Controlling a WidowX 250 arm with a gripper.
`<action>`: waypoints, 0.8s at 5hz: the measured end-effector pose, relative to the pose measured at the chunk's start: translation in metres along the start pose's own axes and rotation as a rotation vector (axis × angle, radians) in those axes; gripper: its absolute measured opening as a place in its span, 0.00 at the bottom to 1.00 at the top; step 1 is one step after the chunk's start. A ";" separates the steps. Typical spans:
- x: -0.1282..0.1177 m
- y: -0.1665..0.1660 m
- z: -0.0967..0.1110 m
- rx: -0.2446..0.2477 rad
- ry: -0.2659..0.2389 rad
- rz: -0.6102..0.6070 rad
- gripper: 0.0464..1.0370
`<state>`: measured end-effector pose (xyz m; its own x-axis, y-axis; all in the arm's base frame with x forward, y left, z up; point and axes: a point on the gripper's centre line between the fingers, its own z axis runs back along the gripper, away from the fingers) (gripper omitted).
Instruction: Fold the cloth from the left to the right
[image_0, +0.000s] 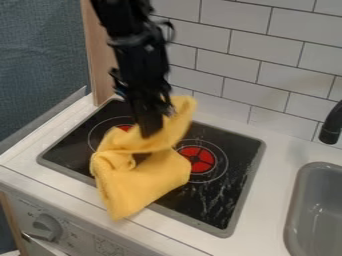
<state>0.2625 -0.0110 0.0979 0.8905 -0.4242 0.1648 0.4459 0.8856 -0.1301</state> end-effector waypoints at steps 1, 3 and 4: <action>-0.001 -0.018 -0.014 0.003 0.020 -0.057 0.00; -0.018 -0.016 -0.054 0.011 0.109 -0.060 0.00; -0.023 -0.003 -0.064 0.029 0.132 -0.052 0.00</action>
<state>0.2462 -0.0164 0.0317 0.8711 -0.4894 0.0403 0.4909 0.8659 -0.0960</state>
